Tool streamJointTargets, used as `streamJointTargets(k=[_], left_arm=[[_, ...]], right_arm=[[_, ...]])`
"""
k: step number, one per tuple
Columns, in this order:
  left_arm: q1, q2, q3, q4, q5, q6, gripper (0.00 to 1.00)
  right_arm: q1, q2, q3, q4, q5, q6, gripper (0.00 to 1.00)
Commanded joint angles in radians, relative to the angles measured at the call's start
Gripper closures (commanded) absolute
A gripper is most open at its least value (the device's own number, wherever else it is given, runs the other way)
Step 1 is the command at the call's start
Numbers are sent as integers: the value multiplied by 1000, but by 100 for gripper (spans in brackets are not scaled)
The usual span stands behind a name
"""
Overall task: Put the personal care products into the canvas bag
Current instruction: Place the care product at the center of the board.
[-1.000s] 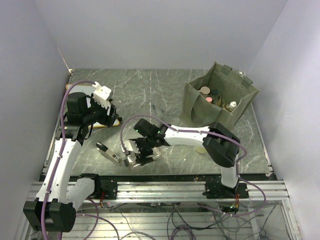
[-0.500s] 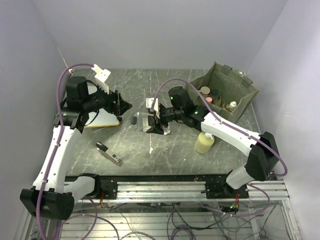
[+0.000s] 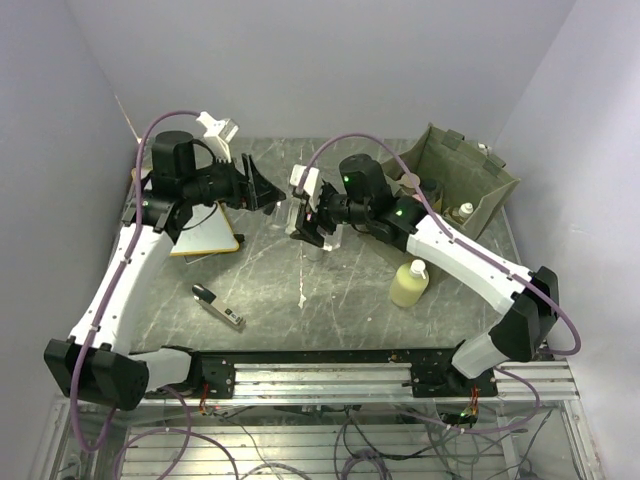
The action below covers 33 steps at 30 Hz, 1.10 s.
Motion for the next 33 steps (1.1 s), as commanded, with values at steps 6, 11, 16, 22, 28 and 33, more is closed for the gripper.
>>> streamJointTargets(k=[6,11,16,22,28,33], left_arm=[[-32,85,59,4,49,-153,16],[-64,130,76,21,72,-186,25],[-88,178,87,43,105,-217,38],[-119,210,117,61,123,-216,54],[-146,218,140,85,152,-188,74],[-175,212,122,109,177,-203,51]], right_arm=[[0,-25,135,65,134,22,100],[0,-21,149,66,183,18,100],[-1,-20,149,70,211,13,100],[-6,-34,134,81,234,6,100],[-21,-49,105,98,243,-4,100],[-30,-56,106,99,242,-6,100]])
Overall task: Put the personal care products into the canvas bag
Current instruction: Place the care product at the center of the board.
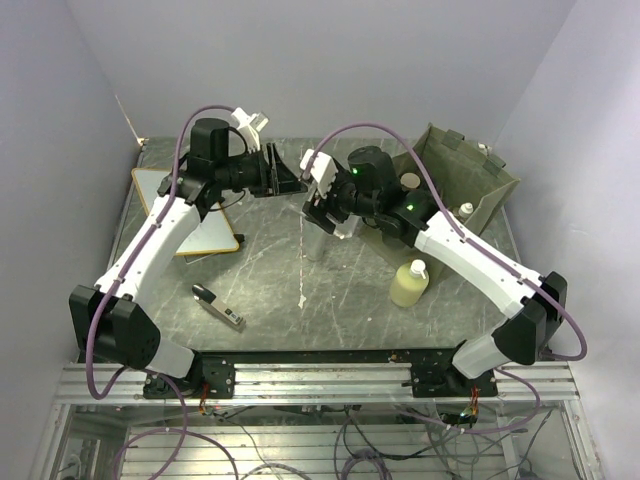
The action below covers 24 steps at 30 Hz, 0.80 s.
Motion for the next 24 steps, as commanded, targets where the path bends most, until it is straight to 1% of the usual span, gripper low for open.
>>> streamJointTargets(k=[1,5,7,14,19,24], left_arm=[[-72,-14,24,45,155,-33,48],[-76,-13,14,55,165,-51,37],[-77,-11,11,60,168,-58,33],[-85,-5,3,66,169,-71,32],[-95,11,13,53,164,-61,29],[-104,21,23,35,154,-41,30]], right_arm=[[-8,-37,32,179,-2,-15,100],[-12,-33,40,174,-11,-12,100],[-13,-34,41,174,-16,-10,100],[-18,-41,35,176,-25,-11,100],[-18,-38,52,169,-27,-8,100],[-21,-40,51,170,-22,-10,100]])
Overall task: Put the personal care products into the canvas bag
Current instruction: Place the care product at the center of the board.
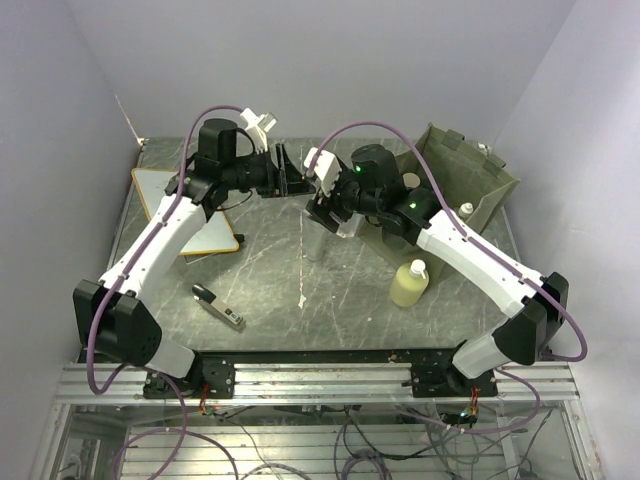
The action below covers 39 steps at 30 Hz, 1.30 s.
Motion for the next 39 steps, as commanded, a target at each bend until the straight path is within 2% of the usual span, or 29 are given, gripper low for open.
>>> streamJointTargets(k=[1,5,8,9,12,13,14,17,18,19,22,33,39], left_arm=[[-70,8,23,-15,150,-18,31],[-78,13,27,-17,150,-11,38],[-83,13,34,-18,154,3,48],[-83,13,37,-15,159,7,54],[-84,10,62,-15,170,41,80],[-84,8,86,-32,164,69,89],[-84,7,109,-51,154,103,93],[-84,6,186,-132,114,202,93],[-84,5,210,-157,100,228,93],[-84,3,234,-173,87,250,93],[-84,-5,290,-200,55,302,93],[-84,37,526,-360,-78,471,93],[-88,36,570,-382,-110,533,93]], right_arm=[[0,-32,51,190,-12,-10,100],[-3,-35,55,188,-15,-8,100],[-6,-36,57,188,-14,-8,100],[-8,-36,57,189,-13,-7,100],[-14,-44,41,193,-12,-13,98],[-17,-47,35,192,-15,-16,92],[-22,-54,25,189,-18,-19,85],[-37,-82,-1,182,-33,-28,62],[-42,-91,-5,176,-35,-33,45],[-49,-102,-9,170,-43,-39,36],[-70,-139,-19,146,-71,-60,19],[-151,-262,-42,35,-182,-143,1],[-210,-306,-36,-7,-198,-176,0]])
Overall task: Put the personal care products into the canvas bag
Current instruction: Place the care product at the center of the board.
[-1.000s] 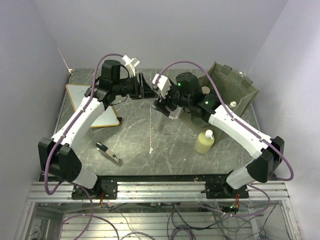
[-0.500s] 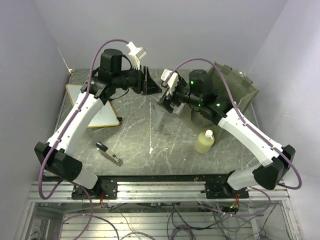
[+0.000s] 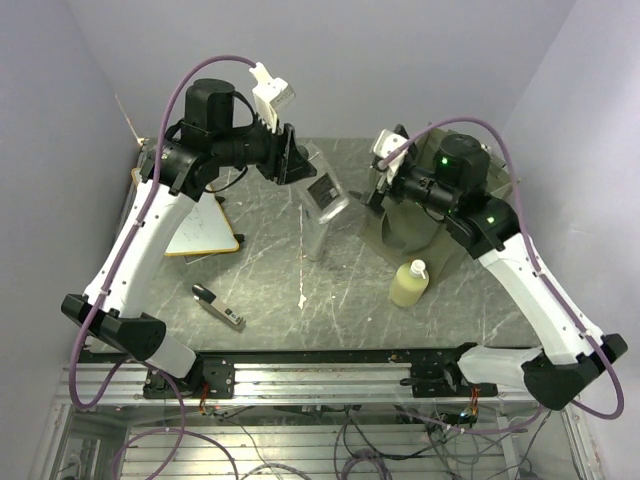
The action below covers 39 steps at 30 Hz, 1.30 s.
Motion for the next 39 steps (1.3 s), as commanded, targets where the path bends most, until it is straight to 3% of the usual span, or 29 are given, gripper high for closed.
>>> streamJointTargets(k=[1,11,17,24,29,39], left_arm=[[4,-17,71,7,-29,83,93],[-71,-73,6,30,-61,181,93],[-226,-132,-142,38,-143,310,93],[-350,-178,-376,52,-67,510,93],[-354,-144,-503,183,10,590,93],[-361,-94,-757,645,-54,427,93]], right_arm=[[-46,-46,-5,-44,-10,-54,0],[-153,-118,-40,-187,-170,-118,0],[-168,-107,-41,-257,-261,-110,0],[-209,-132,-70,-278,-300,-101,0],[-292,-173,-109,-276,-362,-76,0],[-364,-175,-92,-303,-370,-12,3]])
